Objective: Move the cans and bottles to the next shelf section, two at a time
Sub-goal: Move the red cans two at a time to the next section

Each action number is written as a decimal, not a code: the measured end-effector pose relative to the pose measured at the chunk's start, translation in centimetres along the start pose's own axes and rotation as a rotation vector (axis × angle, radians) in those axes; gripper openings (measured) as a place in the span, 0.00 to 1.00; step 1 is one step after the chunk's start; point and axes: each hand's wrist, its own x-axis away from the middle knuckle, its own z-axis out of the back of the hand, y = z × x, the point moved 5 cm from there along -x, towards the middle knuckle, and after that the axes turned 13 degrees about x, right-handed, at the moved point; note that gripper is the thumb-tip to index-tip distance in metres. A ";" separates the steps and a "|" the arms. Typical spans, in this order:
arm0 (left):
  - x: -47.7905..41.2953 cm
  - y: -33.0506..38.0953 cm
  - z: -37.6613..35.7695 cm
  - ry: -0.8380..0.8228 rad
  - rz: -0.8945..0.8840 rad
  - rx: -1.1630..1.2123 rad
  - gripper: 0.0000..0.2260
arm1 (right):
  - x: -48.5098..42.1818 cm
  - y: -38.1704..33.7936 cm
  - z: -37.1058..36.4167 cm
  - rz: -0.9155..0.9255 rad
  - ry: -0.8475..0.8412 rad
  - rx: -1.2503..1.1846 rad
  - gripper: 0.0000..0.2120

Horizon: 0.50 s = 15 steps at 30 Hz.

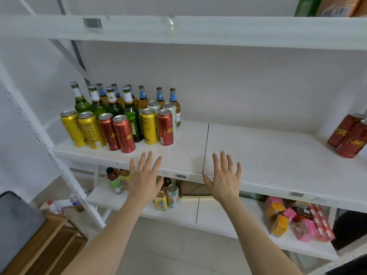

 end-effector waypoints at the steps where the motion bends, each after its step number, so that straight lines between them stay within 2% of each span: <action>1: -0.1 -1.5 0.1 -0.006 0.023 -0.001 0.30 | -0.4 -1.5 0.0 0.005 0.007 -0.016 0.37; 9: -0.9 -13.1 1.8 0.007 0.078 0.000 0.30 | -2.6 -13.6 0.4 0.095 -0.024 -0.003 0.37; 15: -1.8 -22.5 3.4 -0.032 0.036 -0.005 0.30 | -3.7 -22.8 1.6 0.065 -0.003 -0.023 0.37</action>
